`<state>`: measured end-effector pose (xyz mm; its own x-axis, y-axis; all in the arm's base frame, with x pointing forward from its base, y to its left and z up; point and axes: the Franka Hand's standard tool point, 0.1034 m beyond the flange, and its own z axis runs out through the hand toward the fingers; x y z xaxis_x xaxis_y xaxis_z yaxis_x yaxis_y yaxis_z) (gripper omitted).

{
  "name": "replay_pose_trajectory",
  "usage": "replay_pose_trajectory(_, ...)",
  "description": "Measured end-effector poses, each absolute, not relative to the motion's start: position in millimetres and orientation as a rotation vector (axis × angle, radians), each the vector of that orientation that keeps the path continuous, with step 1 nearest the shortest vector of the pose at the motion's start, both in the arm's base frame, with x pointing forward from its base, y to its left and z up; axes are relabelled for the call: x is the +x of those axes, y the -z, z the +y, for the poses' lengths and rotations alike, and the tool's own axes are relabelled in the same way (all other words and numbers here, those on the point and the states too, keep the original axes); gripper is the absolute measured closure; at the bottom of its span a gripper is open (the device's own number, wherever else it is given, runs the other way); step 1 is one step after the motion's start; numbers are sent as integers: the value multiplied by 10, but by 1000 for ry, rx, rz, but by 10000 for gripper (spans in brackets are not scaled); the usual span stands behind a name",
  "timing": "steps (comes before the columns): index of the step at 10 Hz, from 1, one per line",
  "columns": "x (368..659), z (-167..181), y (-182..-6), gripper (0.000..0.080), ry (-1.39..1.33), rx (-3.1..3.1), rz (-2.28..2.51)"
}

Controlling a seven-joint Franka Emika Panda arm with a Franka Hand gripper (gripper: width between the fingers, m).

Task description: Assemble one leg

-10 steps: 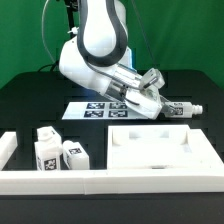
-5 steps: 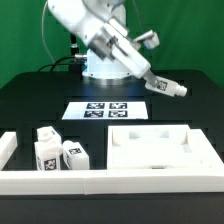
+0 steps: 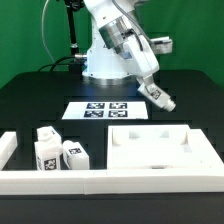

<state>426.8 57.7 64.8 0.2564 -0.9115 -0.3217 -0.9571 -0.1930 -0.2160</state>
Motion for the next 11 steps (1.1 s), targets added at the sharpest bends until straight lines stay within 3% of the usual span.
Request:
replay_pose_trajectory(1,4462,521,-638,514,-127,-2204,1683)
replay_pose_trajectory(3,4832,528,-1059,514,28,-2266,1666)
replay_pose_trajectory(5,4647,755,-1027,514,117,-2242,1763)
replay_pose_trajectory(7,4647,1009,-1063,514,106,-2226,1807)
replay_pose_trajectory(8,4696,1155,-1195,514,90,-2296,1765)
replay_pose_trajectory(9,4850,1092,-1417,514,142,-2374,1700)
replay_pose_trajectory(11,5076,987,-1658,514,303,-2498,1607)
